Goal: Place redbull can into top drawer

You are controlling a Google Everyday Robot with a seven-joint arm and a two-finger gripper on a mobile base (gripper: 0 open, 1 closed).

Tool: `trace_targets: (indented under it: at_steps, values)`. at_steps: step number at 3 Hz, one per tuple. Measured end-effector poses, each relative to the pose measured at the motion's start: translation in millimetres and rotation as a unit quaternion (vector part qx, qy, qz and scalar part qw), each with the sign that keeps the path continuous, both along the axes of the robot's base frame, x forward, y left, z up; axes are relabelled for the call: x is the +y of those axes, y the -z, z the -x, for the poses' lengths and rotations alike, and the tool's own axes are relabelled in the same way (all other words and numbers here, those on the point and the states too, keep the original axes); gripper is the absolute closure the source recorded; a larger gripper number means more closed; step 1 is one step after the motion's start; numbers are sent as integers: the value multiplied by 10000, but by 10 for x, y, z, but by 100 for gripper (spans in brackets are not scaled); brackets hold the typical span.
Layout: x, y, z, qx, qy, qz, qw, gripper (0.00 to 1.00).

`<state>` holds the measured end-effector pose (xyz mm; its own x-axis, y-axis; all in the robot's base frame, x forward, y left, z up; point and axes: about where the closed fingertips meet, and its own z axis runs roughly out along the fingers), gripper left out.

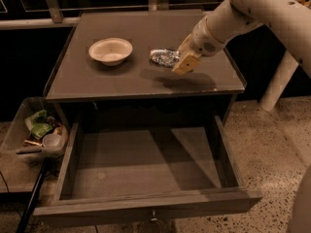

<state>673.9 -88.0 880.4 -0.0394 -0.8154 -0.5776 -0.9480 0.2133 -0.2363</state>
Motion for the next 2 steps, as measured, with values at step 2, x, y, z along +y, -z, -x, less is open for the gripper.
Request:
trace_targets:
  at_steps: [2]
  values:
    - [-279, -194, 750, -372, 108, -134, 9992, 100]
